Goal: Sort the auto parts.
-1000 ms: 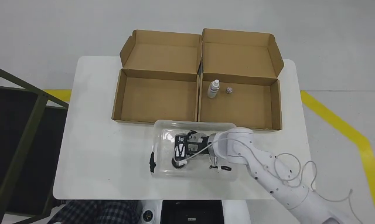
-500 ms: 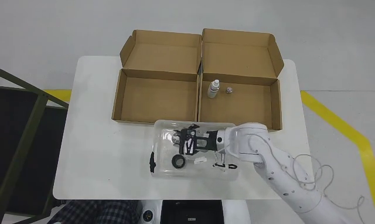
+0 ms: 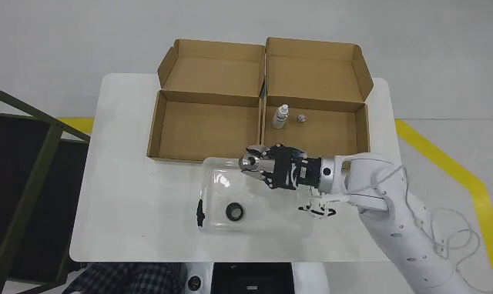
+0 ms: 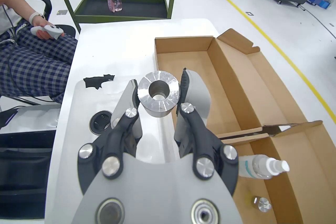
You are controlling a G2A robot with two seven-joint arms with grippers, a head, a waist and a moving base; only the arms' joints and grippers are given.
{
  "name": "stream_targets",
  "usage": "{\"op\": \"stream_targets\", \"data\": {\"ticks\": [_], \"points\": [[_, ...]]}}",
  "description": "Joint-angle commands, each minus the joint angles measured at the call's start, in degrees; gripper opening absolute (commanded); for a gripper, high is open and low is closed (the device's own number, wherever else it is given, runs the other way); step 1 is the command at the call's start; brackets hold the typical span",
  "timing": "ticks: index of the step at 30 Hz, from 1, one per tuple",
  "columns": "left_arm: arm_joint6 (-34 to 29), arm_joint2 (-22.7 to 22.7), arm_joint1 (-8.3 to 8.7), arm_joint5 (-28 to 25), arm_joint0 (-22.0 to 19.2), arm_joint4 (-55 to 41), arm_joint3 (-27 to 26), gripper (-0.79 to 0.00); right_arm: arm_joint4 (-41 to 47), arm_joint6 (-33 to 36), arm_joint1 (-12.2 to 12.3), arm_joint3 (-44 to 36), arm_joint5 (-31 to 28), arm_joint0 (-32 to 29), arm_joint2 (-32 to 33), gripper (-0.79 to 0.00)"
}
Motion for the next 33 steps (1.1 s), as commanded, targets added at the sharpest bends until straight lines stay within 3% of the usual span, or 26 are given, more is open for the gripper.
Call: {"op": "stream_targets", "data": {"ticks": [1,19,33], "points": [[0.0,0.0,0.0,0.0,0.0,0.0,0.0,0.0,1.0,-0.3,0.3,-0.2,-0.1,-0.5,1.6,-0.785],[0.0,0.0,0.0,0.0,0.0,0.0,0.0,0.0,6.9,-1.3,1.7,-2.3,-0.7,-2.7,9.3,-0.785],[0.0,0.0,0.0,0.0,0.0,0.0,0.0,0.0,4.0,0.8,1.5,-0.1,1.3,0.2,4.8,-0.785]]}}
